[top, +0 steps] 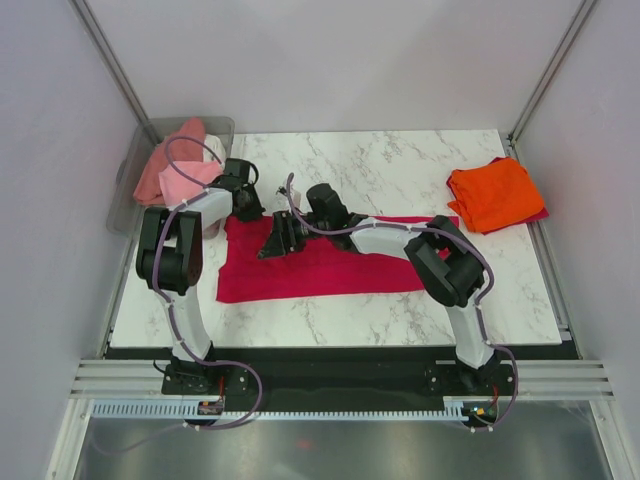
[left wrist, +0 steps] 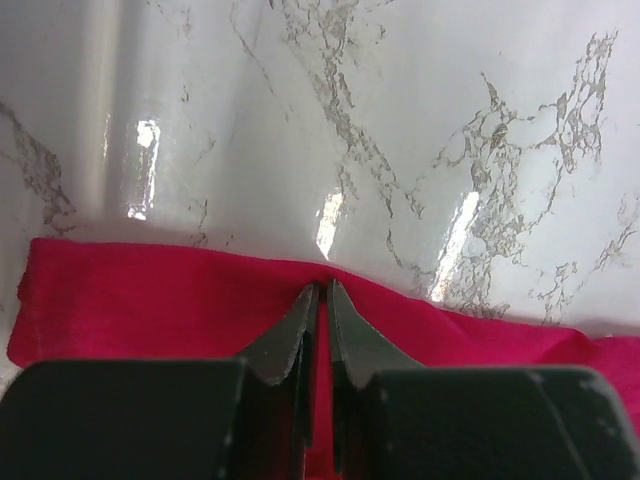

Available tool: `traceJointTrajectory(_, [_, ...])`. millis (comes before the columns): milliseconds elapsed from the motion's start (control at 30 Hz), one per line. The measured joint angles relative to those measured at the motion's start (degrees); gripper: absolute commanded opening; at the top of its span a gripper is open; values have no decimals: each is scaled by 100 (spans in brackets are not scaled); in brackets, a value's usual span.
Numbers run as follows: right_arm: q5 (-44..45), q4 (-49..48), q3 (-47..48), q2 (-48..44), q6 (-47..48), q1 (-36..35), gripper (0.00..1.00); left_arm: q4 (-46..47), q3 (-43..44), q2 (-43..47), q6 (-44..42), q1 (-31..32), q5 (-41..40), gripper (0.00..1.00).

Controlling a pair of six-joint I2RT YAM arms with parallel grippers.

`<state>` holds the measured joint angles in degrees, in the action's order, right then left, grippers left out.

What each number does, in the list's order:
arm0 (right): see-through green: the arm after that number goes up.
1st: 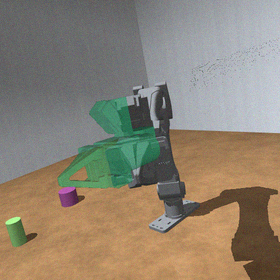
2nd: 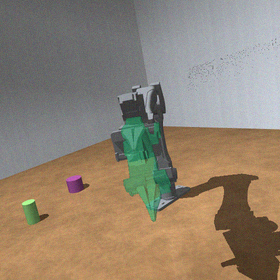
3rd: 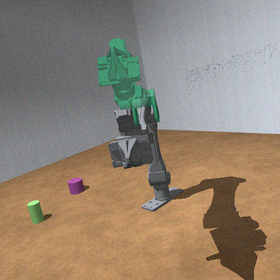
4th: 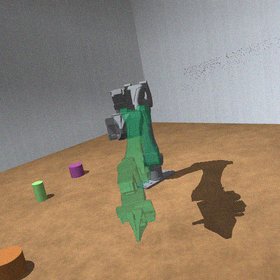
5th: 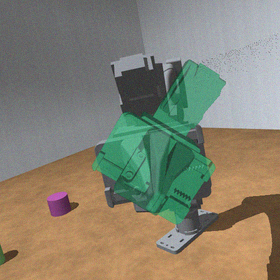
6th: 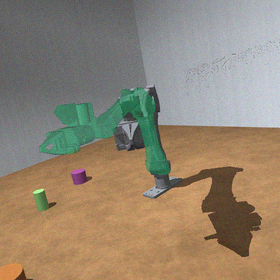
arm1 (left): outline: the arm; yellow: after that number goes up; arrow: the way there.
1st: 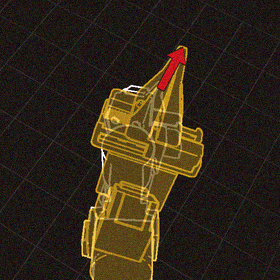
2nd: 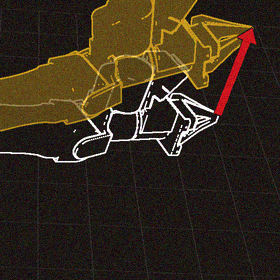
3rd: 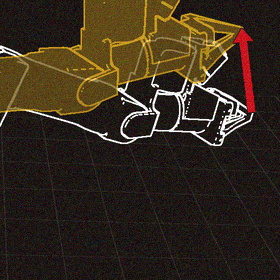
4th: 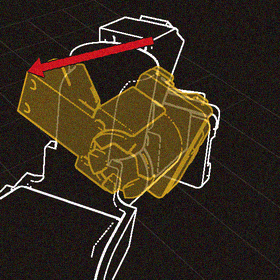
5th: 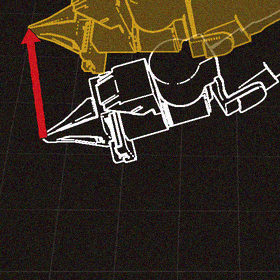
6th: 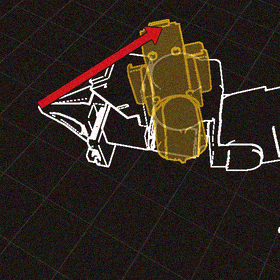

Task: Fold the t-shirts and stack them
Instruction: Fold the tshirt

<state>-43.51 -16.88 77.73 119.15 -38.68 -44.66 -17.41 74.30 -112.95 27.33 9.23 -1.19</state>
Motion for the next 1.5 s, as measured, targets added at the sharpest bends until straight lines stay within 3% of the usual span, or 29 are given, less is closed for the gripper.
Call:
traceJointTrajectory(167, [385,-52,857,704,-33,24,75,33,-20,-2,2,-37,44,13])
traceJointTrajectory(567, [870,-533,1714,1864,-494,295,81,149,-68,-2,2,-116,282,13])
traceJointTrajectory(933, [588,-874,2031,2326,-1150,271,74,179,-85,-2,2,-129,310,13])
traceJointTrajectory(1200, [291,-1047,1309,2046,-1211,-55,54,184,-85,-2,2,-140,326,12])
traceJointTrajectory(1333, [37,-1259,715,1720,-1248,-146,22,186,-85,-2,2,-146,332,12])
traceJointTrajectory(1367, [-20,-1307,570,1624,-1248,-164,18,186,-85,0,2,-149,332,12])
traceJointTrajectory(1500, [-192,-1427,-105,1102,-1228,-293,16,186,-87,-2,2,-151,339,12])
